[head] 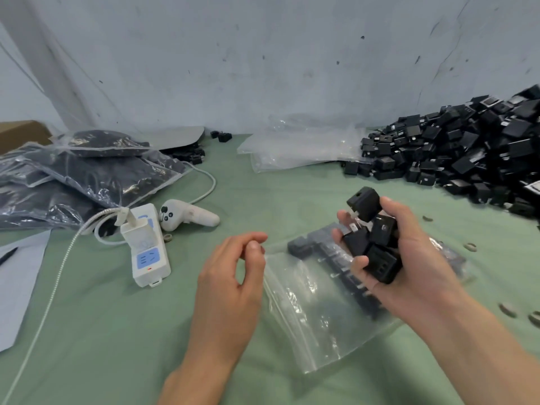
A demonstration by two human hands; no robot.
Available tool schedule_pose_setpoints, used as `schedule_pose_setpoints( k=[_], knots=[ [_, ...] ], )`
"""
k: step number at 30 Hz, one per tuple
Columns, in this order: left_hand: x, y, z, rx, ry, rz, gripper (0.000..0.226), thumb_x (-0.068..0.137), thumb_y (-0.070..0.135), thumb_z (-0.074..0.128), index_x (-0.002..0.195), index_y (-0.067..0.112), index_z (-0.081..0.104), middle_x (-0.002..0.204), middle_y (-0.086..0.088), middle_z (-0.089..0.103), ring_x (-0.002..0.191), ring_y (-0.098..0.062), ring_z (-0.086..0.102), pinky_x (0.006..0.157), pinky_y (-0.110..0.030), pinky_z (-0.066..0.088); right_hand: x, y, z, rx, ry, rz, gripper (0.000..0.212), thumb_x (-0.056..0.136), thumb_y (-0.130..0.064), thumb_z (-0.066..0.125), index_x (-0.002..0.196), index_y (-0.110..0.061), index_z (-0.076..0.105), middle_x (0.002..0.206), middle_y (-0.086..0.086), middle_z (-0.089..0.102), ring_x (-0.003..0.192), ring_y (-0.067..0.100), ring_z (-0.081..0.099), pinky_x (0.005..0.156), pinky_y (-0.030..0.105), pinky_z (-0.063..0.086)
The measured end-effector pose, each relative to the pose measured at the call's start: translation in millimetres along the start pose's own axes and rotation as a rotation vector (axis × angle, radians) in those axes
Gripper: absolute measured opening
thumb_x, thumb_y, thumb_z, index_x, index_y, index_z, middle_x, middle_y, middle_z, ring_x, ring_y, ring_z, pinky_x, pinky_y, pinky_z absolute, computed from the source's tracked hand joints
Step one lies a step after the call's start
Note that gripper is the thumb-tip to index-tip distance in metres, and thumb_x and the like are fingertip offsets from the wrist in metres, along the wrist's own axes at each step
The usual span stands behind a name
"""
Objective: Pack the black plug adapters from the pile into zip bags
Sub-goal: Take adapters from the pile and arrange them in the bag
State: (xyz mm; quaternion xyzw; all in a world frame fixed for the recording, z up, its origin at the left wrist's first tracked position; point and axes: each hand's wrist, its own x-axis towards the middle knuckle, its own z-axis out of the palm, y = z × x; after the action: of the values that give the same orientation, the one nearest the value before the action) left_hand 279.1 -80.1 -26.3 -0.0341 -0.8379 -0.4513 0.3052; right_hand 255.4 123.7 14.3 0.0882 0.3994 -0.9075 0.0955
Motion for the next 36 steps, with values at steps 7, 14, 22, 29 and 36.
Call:
schedule_pose_setpoints(
  k=[7, 14, 22, 29, 36],
  knots=[
    [-5, 25, 10, -0.207, -0.141, 0.01, 0.02, 0.096, 0.045, 0.051, 0.113, 0.041, 0.061, 0.098, 0.02, 0.067, 0.095, -0.002, 0.063, 0.073, -0.008, 0.042, -15, 22, 17, -0.202, -0.103, 0.075, 0.029, 0.087, -0.045, 0.066, 0.079, -0.022, 0.081, 0.1, 0.008, 0.076, 0.091, 0.023, 0.075, 0.038, 0.023, 0.042],
    [-11, 24, 11, -0.188, -0.265, 0.024, 0.037, 0.091, 0.052, 0.053, 0.127, 0.048, 0.051, 0.107, 0.019, 0.065, 0.099, -0.006, 0.062, 0.081, -0.01, 0.044, -20, 28, 10, -0.694, -0.249, -0.119, 0.022, 0.096, -0.04, 0.06, 0.111, -0.034, 0.074, 0.107, 0.0, 0.075, 0.086, 0.011, 0.069, 0.049, 0.028, 0.048],
    [-9, -21, -13, -0.012, -0.049, -0.223, 0.023, 0.084, 0.044, 0.062, 0.098, 0.047, 0.044, 0.098, 0.023, 0.066, 0.091, 0.007, 0.06, 0.074, -0.016, 0.041, -18, 6, 3, -0.377, -0.072, 0.07, 0.025, 0.091, -0.043, 0.062, 0.088, -0.026, 0.08, 0.083, 0.005, 0.069, 0.078, 0.022, 0.072, 0.038, 0.023, 0.041],
    [-29, -38, -23, 0.273, -0.272, -0.123, 0.026, 0.091, 0.035, 0.062, 0.103, 0.05, 0.045, 0.107, 0.026, 0.046, 0.097, -0.004, 0.053, 0.086, -0.039, 0.049, -11, -16, -18, -0.03, 0.139, 0.041, 0.03, 0.089, -0.038, 0.064, 0.061, -0.025, 0.067, 0.083, -0.001, 0.069, 0.08, 0.023, 0.073, 0.038, 0.018, 0.04],
    [-33, -29, -14, 0.226, -0.388, -0.007, 0.031, 0.089, 0.029, 0.069, 0.102, 0.049, 0.048, 0.107, 0.028, 0.055, 0.096, 0.0, 0.057, 0.089, -0.035, 0.048, -6, -16, -35, 0.204, 0.079, 0.042, 0.019, 0.087, -0.033, 0.064, 0.07, -0.024, 0.063, 0.09, -0.007, 0.065, 0.09, 0.02, 0.071, 0.041, 0.016, 0.043]
  ],
)
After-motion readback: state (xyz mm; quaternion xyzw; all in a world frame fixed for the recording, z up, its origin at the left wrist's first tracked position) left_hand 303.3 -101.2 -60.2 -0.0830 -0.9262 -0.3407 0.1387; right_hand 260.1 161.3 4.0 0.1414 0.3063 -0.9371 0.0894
